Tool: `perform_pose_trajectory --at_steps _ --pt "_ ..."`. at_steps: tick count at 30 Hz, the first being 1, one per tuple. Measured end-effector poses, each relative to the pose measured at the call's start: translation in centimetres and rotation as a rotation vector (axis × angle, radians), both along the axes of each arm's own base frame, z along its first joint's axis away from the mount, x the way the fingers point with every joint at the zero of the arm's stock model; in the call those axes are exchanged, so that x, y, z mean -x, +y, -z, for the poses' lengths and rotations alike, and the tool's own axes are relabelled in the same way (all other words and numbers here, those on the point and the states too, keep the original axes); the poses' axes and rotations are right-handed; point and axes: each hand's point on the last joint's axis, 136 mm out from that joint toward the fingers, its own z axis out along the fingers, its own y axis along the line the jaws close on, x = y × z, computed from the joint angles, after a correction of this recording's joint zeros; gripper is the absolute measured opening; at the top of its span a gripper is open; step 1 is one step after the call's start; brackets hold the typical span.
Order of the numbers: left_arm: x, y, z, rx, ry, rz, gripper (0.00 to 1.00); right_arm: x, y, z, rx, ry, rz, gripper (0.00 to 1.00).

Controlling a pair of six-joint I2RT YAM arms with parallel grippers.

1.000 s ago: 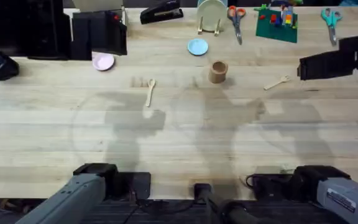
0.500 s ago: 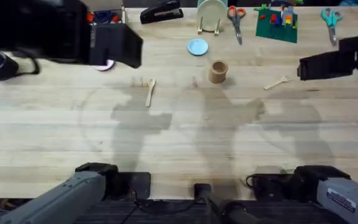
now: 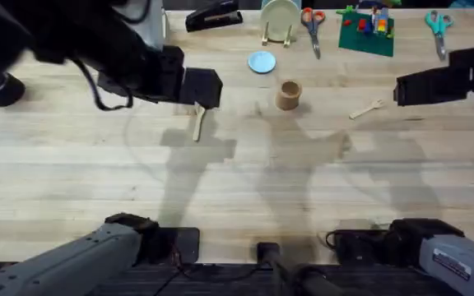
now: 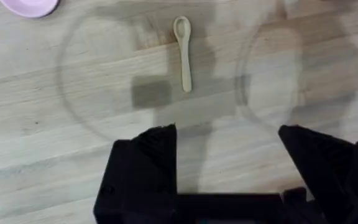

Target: Pick up a utensil and set it on the pink plate, then put the other utensil in the container.

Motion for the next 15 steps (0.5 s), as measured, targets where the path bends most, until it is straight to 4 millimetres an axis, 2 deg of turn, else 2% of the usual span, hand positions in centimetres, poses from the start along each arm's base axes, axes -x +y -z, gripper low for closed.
perform_pose_trajectory --at_steps 8,15 --pt "-1.0 -0.1 5.1 0.003 0.005 -0.040 0.995 0.0 0.0 0.0 0.000 0.000 0.000 0.995" --pt "-2.3 -0.2 7.2 -0.003 -0.007 -0.051 0.995 0.0 0.0 0.0 0.000 0.000 0.000 0.995"
